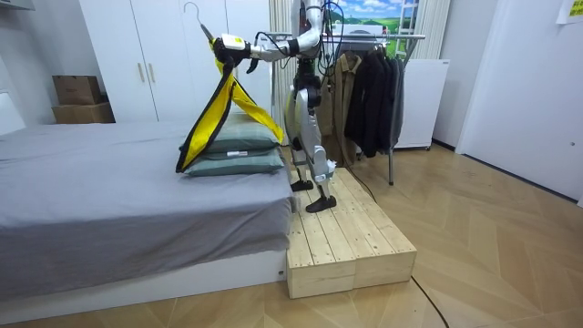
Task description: Hang clothes
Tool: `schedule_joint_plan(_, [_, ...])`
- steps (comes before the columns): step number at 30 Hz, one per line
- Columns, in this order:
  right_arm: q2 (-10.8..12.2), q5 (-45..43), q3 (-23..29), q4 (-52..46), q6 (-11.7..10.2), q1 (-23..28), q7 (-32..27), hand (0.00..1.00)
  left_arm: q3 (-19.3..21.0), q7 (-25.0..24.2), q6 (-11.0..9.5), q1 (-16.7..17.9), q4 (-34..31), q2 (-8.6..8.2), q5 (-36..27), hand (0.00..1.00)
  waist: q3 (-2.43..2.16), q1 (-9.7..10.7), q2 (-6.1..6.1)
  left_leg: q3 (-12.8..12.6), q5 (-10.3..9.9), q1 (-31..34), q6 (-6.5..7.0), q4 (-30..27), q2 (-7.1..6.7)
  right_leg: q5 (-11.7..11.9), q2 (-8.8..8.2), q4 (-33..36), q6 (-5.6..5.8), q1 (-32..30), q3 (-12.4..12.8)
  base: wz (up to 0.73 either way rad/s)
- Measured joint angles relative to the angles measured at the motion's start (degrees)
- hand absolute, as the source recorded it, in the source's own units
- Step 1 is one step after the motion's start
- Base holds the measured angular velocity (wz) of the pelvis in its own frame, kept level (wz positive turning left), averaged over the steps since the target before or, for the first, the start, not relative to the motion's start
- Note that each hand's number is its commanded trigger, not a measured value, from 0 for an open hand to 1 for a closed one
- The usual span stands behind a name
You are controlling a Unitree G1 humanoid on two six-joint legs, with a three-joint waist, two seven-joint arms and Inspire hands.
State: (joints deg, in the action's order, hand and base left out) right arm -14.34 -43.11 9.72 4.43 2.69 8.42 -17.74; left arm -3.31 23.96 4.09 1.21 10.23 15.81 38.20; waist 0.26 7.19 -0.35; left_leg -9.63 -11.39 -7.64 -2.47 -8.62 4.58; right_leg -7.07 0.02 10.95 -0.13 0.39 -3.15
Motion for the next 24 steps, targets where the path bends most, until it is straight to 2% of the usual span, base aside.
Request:
schedule_joint_plan(6, [0.0, -1.1, -2.9, -3.6, 0.0, -1.8, 2.1, 0.0, 0.0, -2.3, 0.7, 0.0, 0.0, -1.51, 0.2, 1.0, 0.01, -1.4, -0.02, -1.0, 0.0, -0.1, 0.0, 0.0, 0.0, 0.0, 0.09, 0.9, 0.0, -0.7, 0.9, -0.08])
schedule_joint_plan(13, [0.0, -1.5, -5.4, -4.1, 0.0, -3.0, 3.1, 0.0, 0.0, -2.3, 0.7, 0.0, 0.0, -1.58, 0.2, 1.0, 0.03, -2.8, -0.12, -1.0, 0.0, 0.5, 0.0, -0.1, -0.07, -0.2, 0.03, 1.7, 0.0, -1.7, 1.0, -0.01])
schedule_joint_plan(24, [-0.1, -1.9, -6.4, -5.2, -0.1, -8.4, 6.1, 0.0, 0.2, -3.6, 0.7, 0.0, -0.1, -1.44, 0.2, 1.0, 0.02, -3.0, -0.73, -0.5, 0.0, 1.0, 0.01, -0.1, -0.02, -0.2, -0.04, 1.6, -0.03, -2.1, 0.4, 0.01])
